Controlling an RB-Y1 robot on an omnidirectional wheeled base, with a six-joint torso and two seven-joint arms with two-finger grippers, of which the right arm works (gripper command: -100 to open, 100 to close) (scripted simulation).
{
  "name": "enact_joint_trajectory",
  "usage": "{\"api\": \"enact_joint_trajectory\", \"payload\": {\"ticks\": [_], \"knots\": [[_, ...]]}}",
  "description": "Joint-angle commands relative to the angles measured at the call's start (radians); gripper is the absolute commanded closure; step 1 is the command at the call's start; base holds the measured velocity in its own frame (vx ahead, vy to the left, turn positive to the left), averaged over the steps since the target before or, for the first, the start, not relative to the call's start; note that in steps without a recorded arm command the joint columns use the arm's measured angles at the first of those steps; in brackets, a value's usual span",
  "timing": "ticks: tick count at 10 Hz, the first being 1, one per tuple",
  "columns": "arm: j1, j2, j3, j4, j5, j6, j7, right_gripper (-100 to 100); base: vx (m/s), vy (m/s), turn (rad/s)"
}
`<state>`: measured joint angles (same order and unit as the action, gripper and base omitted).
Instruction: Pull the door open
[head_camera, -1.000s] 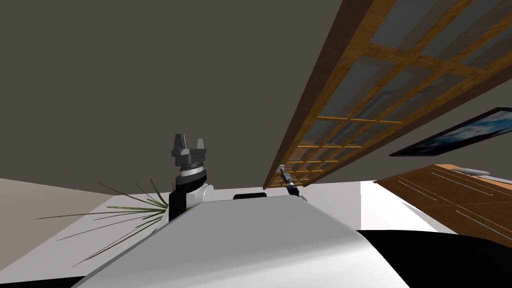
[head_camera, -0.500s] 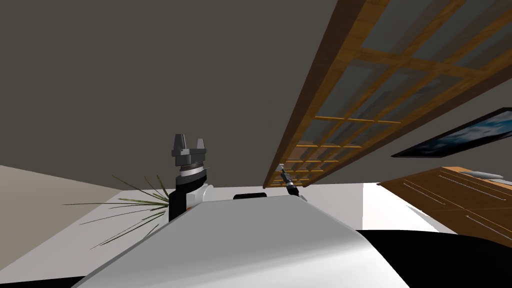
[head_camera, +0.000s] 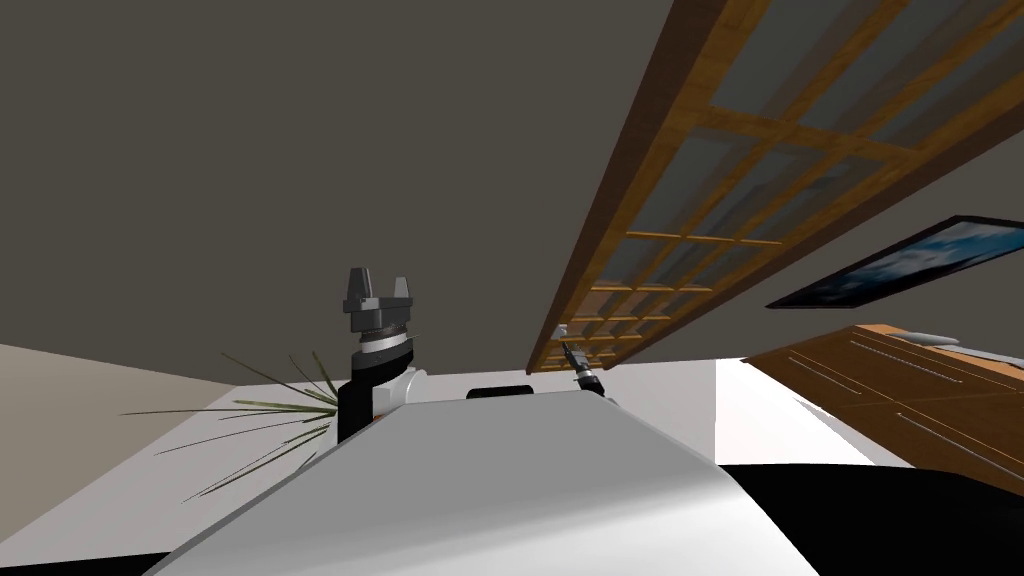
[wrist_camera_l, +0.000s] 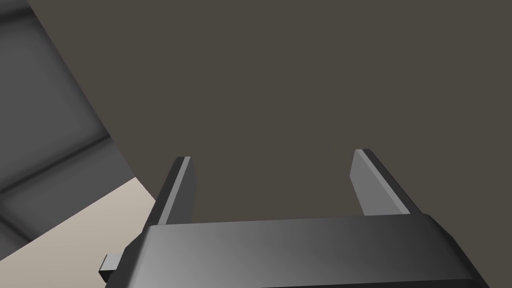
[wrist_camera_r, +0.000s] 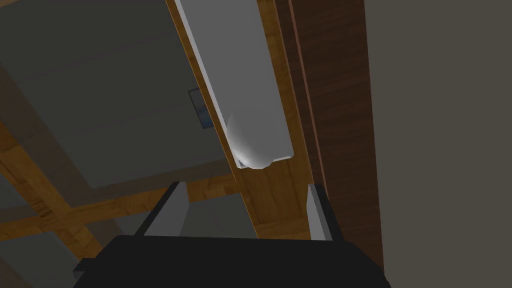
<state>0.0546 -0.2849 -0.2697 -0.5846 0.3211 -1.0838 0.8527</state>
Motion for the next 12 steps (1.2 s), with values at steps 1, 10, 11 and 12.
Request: {"api": "enact_joint_trajectory", "payload": {"ticks": [1, 10, 11, 12], "knots": [[0.009, -0.009, -0.01, 0.015, 0.014, -0.025, 0.048, -100, -0.039, 0.041, -0.061], [0.053, -0.028, -0.038, 0.011, 0.052, -0.068, 0.177, -100, 0.008, 0.03, -0.024], [0.048, -0.025, -0.04, 0.012, 0.05, -0.063, 0.181, -100, 0.18, -0.012, 0.033], [0.042, -0.023, -0.042, 0.014, 0.049, -0.057, 0.184, -100, 0.175, -0.011, 0.046]]}}
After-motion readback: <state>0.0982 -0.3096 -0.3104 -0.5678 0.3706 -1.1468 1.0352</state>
